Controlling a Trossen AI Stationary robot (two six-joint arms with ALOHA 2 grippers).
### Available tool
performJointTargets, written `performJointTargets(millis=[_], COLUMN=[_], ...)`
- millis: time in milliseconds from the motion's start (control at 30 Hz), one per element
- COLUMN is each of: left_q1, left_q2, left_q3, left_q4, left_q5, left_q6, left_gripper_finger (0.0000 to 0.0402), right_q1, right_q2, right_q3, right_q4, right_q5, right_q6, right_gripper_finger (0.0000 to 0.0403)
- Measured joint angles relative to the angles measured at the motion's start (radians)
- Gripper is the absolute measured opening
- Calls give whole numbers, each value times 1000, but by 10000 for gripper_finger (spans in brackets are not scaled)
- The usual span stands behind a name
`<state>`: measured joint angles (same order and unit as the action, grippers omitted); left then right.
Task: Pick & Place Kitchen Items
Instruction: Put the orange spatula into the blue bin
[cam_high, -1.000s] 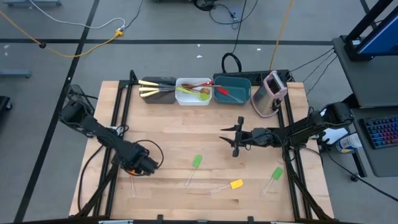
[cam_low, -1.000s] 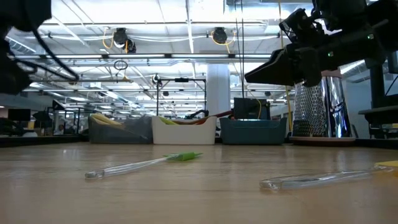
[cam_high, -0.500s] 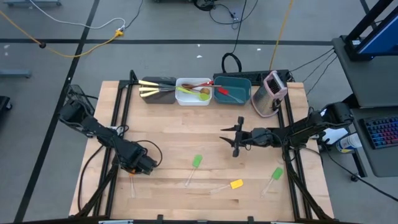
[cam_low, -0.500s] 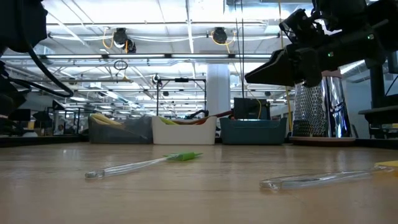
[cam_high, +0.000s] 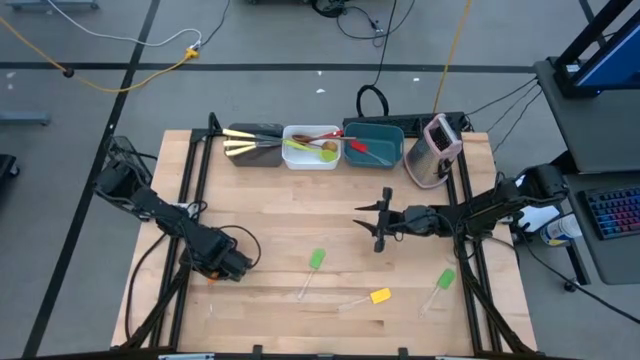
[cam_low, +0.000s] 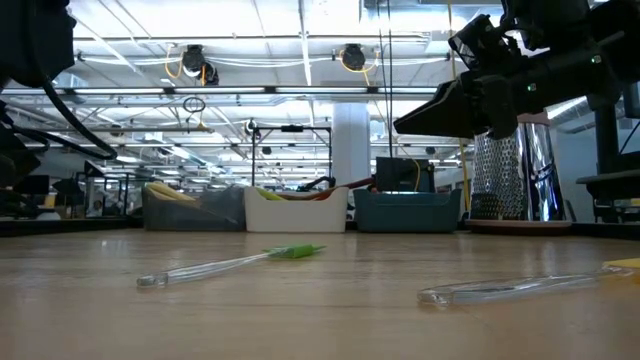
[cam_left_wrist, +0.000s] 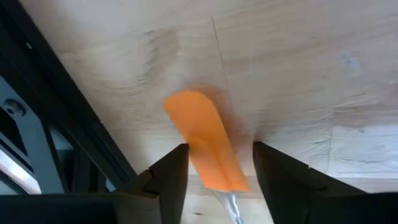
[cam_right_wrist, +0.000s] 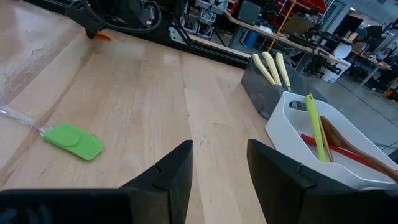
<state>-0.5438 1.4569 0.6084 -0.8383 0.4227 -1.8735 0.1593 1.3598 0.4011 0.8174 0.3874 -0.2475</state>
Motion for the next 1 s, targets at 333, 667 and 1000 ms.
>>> performJointTargets(millis=[333,667,1000], left_q1=[-2,-73,-142], left_q2=[1,-1,-1], left_q3=[0,1,1], left_q4=[4,27,75], left_q5=[-24,-71,-137], left_q6=[11,-64,-130], left_gripper_finger=[234,234,189], right_q1=[0,0,0], right_q2=[0,0,0], right_q3=[0,0,0], right_q4=[0,-8,-22], right_q5=[0,0,0], right_q6=[0,32,71], right_gripper_finger=[144,144,144])
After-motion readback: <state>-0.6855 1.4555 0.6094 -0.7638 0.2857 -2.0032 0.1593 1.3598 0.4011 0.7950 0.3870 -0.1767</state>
